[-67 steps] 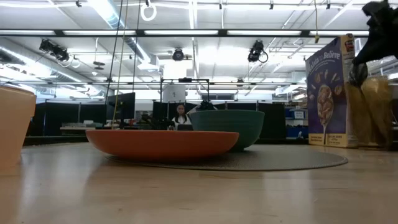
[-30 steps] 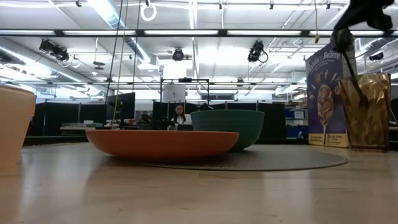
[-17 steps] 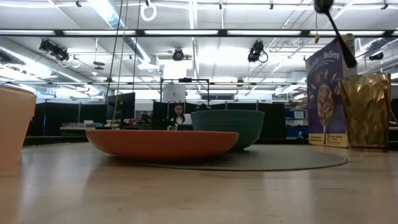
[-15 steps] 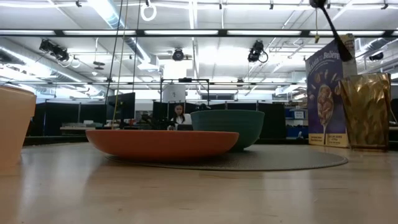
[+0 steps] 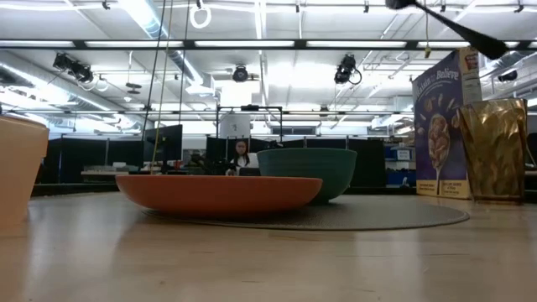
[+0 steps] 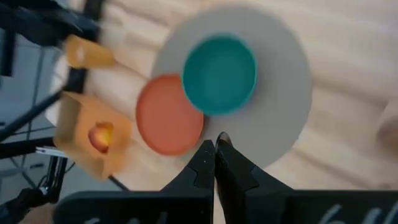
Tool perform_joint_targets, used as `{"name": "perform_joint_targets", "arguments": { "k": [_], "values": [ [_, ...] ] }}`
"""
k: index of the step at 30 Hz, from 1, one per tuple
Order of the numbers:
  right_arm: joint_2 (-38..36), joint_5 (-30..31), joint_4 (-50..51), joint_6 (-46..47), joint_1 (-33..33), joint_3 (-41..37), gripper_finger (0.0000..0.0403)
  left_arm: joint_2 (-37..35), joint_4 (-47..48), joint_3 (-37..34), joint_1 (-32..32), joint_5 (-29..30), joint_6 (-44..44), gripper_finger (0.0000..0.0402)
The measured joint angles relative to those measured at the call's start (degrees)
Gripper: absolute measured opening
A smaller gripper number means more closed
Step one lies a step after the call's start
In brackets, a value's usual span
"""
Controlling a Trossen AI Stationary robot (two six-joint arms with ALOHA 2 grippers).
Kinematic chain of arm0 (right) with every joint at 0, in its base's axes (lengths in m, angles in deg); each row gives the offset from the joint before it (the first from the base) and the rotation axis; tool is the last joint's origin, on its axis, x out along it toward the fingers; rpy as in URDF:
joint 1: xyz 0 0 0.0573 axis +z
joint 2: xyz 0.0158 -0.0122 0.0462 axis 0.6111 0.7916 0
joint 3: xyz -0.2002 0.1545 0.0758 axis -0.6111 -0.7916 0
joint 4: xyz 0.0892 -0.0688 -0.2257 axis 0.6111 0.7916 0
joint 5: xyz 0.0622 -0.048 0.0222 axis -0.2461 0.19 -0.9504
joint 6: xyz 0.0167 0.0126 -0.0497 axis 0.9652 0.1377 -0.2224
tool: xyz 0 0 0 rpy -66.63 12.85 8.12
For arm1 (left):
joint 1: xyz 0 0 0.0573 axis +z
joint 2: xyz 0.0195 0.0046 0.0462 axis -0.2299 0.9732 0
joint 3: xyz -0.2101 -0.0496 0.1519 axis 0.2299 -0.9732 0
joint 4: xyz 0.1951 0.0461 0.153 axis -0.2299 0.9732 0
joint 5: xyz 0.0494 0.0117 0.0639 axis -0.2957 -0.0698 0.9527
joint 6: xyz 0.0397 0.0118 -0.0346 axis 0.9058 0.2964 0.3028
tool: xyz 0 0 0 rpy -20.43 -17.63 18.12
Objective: Arrange a breakfast setting
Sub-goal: Put the spoon on the placemat right of the bowl
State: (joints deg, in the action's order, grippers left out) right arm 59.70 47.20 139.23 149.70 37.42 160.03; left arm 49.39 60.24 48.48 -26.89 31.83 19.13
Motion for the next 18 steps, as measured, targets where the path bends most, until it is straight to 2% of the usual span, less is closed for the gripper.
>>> {"name": "perform_joint_targets", "arguments": {
  "k": [3, 10, 13, 18],
  "values": [
    [2.4, -5.3, -6.5, 1.1, -2.0, -6.9, 0.001, -0.1, 0.9, 0.0, 3.4, 0.0, 0.2, 0.015],
    [7.1, -8.9, -19.3, 3.7, -10.4, -23.9, 0.001, -1.2, 11.4, 0.0, 8.1, -0.1, -0.1, 0.0151],
    [8.4, -9.0, -22.0, 5.5, -13.7, -28.0, 0.001, -2.0, 16.8, -0.1, 9.2, -0.1, -1.0, 0.015],
    [10.6, -8.6, -22.7, 9.3, -18.5, -31.8, 0.001, -3.0, 17.2, 0.0, 10.3, -0.2, 0.4, 0.015]
  ]
}}
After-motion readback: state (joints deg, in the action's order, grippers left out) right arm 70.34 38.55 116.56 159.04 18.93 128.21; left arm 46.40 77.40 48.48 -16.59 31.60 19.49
